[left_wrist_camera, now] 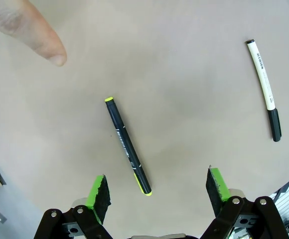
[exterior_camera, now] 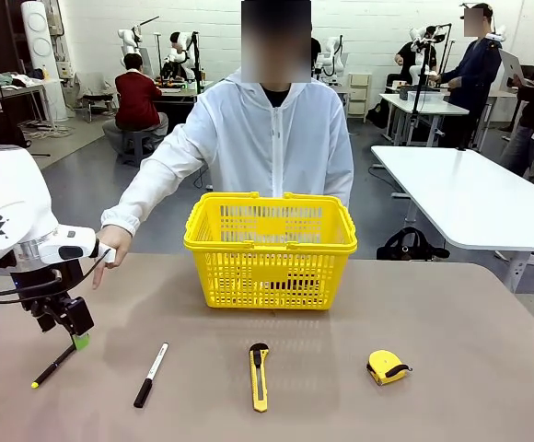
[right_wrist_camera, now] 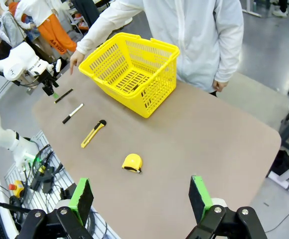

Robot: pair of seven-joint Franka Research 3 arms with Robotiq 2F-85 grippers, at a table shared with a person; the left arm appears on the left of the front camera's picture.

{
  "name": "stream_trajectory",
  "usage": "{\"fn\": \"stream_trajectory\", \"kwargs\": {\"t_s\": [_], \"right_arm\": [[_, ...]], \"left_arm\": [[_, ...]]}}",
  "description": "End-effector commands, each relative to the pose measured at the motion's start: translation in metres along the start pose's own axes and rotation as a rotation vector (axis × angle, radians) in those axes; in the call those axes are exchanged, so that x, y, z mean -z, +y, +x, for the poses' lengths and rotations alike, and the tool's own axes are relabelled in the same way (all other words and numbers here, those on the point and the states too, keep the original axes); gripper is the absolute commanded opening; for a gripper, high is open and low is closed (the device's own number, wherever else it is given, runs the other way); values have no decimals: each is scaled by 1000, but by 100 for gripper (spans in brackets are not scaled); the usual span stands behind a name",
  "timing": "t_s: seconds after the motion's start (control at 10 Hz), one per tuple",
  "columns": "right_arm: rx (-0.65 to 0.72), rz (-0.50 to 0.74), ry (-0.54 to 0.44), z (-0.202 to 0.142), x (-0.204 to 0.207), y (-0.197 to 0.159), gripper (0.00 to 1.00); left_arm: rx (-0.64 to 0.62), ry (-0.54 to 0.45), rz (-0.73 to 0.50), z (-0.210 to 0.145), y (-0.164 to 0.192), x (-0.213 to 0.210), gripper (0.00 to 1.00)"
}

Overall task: Place the items the person wants into the basket.
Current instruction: Pick up the item the person points to and place it in the Market Basket.

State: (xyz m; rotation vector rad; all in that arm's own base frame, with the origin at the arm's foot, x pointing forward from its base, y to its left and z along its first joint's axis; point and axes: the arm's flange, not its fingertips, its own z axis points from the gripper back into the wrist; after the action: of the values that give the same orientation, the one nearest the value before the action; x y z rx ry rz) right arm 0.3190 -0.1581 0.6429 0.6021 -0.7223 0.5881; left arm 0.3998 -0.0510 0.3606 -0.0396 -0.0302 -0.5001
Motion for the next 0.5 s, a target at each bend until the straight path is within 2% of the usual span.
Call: {"fn": "stream_trajectory", "kwargs": {"t_s": [0.0,0.4], "right_arm": [[-2,3,-5,-1,1,0,100],[-2,3,-5,-1,1,0,100]], "left_arm": [[-22,-24,57,1,5,17,100],[-79,6,72,5,14,39,100]]}}
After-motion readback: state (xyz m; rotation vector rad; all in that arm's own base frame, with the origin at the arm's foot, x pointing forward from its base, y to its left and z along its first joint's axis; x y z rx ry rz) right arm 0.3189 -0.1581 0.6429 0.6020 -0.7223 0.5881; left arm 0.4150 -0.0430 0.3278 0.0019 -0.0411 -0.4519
